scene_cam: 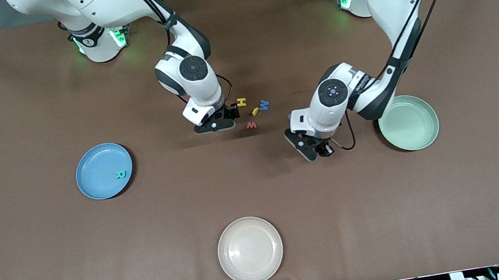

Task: Sort uppercase to blue plate, lowercase to green plate
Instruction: 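Place the blue 6 on the green plate while the right gripper grasps the Q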

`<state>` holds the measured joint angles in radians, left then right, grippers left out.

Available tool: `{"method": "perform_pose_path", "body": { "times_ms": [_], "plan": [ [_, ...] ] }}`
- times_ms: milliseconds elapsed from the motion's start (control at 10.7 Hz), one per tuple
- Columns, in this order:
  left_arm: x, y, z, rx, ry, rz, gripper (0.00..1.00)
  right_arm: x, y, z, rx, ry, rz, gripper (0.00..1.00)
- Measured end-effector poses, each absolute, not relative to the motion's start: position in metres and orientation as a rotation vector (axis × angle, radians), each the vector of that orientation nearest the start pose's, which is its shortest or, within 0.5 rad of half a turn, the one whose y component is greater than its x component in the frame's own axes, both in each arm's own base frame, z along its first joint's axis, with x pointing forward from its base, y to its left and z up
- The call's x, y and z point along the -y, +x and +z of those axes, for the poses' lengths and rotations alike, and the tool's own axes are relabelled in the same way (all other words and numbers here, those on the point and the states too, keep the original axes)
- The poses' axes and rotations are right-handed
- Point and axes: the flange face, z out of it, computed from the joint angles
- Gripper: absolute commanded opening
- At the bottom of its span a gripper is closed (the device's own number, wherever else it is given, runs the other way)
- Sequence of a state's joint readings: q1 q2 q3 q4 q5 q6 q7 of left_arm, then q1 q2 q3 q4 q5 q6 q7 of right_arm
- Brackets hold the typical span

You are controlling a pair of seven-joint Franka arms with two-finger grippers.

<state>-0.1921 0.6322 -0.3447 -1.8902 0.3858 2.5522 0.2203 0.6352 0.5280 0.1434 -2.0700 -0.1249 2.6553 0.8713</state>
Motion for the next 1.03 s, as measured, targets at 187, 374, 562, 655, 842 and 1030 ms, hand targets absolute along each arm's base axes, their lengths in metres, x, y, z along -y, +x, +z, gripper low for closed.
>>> {"method": "perform_pose_path", "body": {
  "times_ms": [187, 374, 562, 655, 842, 1030],
  "plan": [
    [0.288, 0.567, 0.216, -1.402, -2.742, -0.048, 0.11, -0.416, 0.42, 0.172, -0.012, -3.088, -0.051, 0.58],
    [0.242, 0.581, 0.243, -1.287, -2.763, 0.048, 0.11, -0.415, 0.42, 0.172, -0.01, -3.089, -0.053, 0.12],
    [0.188, 0.592, 0.26, -1.231, -2.804, 0.144, 0.11, -0.419, 0.42, 0.177, -0.002, -3.079, -0.066, 0.0],
    [0.163, 0.596, 0.261, -1.225, -2.817, 0.181, 0.1, -0.419, 0.421, 0.18, -0.002, -3.079, -0.069, 0.0],
    [0.118, 0.597, 0.251, -1.207, -2.833, 0.251, 0.11, -0.409, 0.433, 0.186, -0.026, -3.083, -0.076, 0.0],
    [0.082, 0.593, 0.239, -1.186, -2.852, 0.302, 0.13, -0.367, 0.473, 0.217, 0.014, -3.131, -0.053, 0.0]
  ]
}}
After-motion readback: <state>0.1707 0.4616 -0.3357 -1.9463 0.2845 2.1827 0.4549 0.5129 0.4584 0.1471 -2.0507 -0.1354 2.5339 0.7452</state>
